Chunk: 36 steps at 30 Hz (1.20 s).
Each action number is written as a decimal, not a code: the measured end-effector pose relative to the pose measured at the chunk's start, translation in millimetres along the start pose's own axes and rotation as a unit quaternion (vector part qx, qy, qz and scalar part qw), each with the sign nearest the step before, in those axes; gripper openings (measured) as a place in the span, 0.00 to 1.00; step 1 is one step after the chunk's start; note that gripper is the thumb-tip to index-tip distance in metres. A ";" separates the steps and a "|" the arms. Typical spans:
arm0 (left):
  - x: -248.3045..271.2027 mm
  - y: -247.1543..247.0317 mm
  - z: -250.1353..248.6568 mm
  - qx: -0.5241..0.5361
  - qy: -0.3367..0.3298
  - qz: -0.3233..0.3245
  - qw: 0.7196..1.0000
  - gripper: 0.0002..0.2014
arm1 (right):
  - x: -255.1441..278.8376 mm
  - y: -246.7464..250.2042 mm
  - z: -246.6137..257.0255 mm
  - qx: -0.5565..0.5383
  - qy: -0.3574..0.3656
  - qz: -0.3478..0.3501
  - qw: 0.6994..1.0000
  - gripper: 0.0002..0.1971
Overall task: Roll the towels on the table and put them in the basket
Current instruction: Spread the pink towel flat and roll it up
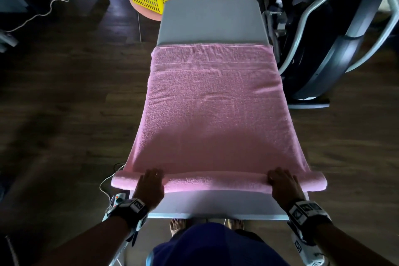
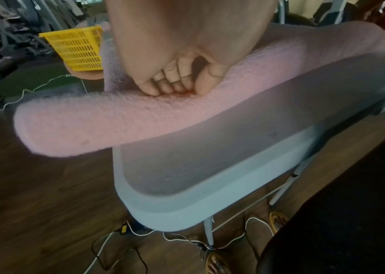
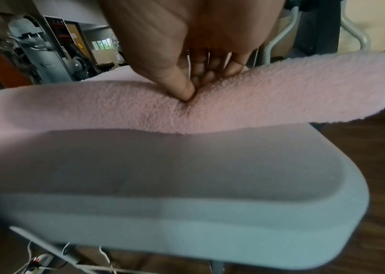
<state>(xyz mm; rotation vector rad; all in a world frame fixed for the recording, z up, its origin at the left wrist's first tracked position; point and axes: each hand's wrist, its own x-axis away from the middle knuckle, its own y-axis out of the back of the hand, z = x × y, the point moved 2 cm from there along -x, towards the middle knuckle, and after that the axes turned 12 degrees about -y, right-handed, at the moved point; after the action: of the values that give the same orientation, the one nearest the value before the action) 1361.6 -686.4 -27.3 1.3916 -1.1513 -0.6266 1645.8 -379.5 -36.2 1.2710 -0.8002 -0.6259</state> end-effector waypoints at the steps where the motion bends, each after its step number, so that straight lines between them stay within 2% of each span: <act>1: 3.3 -1.8 -1.9 0.015 0.001 0.011 1.000 0.21 | 5.8 -2.1 -0.1 0.002 0.016 -0.013 1.000 0.10; 3: 5.2 -6.2 -0.8 0.030 -0.017 0.016 0.999 0.33 | 13.9 -6.6 -4.4 -0.011 0.036 -0.017 0.999 0.14; 4: 3.7 -6.0 0.9 0.033 -0.035 0.009 0.999 0.36 | 15.8 -7.9 -7.3 -0.025 0.033 -0.005 0.999 0.19; 6: -1.0 -1.1 4.7 0.031 -0.061 -0.027 0.997 0.32 | 17.7 -9.7 -11.4 -0.038 0.033 0.016 0.999 0.30; 7: -3.6 -0.2 6.8 0.030 -0.055 -0.028 0.998 0.31 | 17.2 -9.7 -10.6 -0.041 0.039 0.025 0.998 0.31; 10: -13.5 5.6 7.0 0.024 -0.045 0.010 0.999 0.28 | 10.7 -2.7 -5.6 -0.055 0.022 0.074 0.995 0.27; 12: -19.6 16.2 4.4 0.009 -0.032 0.047 0.998 0.21 | 5.3 4.3 -5.1 -0.041 0.009 0.102 0.994 0.22; 15: -32.2 15.7 12.7 0.008 -0.014 0.053 0.998 0.21 | -4.4 10.4 -7.2 -0.015 0.021 0.046 0.999 0.15; 17: -37.5 15.6 17.1 0.002 0.005 0.002 1.000 0.24 | -8.4 7.4 -10.2 -0.023 0.009 0.005 1.000 0.20; 19: -35.5 11.8 20.1 0.008 0.021 0.011 1.000 0.25 | -5.2 6.2 -11.7 -0.030 -0.008 -0.026 0.999 0.24; 21: -27.7 5.0 18.2 -0.005 0.003 0.023 1.000 0.26 | 3.4 4.9 -12.1 -0.022 0.016 -0.018 0.999 0.29; 23: -21.1 0.2 12.2 -0.013 -0.029 0.027 0.999 0.32 | 9.4 6.1 -10.2 -0.016 0.038 0.000 0.999 0.33; 24: -18.9 1.0 9.5 -0.010 -0.024 0.018 1.000 0.30 | 10.3 5.6 -10.7 -0.018 0.026 0.017 0.999 0.33; 27: -19.0 11.4 4.0 -0.027 -0.015 0.002 1.000 0.14 | 3.3 5.7 -9.2 -0.002 -0.004 0.067 0.998 0.25; 28: -20.2 10.7 4.1 -0.038 -0.016 0.005 0.999 0.14 | -1.0 7.7 -8.5 0.009 -0.006 0.070 0.997 0.21; 30: -24.4 10.5 4.9 -0.050 -0.013 -0.003 0.999 0.16 | -11.5 15.7 -8.2 0.023 -0.011 0.056 0.998 0.18; 32: -25.7 10.3 6.2 -0.036 0.013 -0.019 0.999 0.21 | -18.2 20.4 -9.5 0.025 -0.023 0.051 0.998 0.19; 34: -23.0 6.5 7.7 -0.018 0.022 0.005 1.000 0.29 | -20.1 20.5 -13.7 0.011 -0.038 0.061 0.997 0.25; 36: -14.5 0.5 6.8 -0.042 -0.014 0.019 0.999 0.33 | -15.2 15.9 -20.0 0.026 -0.031 0.092 0.995 0.34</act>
<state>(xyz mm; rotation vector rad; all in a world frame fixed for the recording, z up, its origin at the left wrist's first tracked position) 1350.0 -676.2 -31.7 1.2910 -1.1586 -0.6605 1652.6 -352.7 -25.2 1.2135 -0.9786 -0.5015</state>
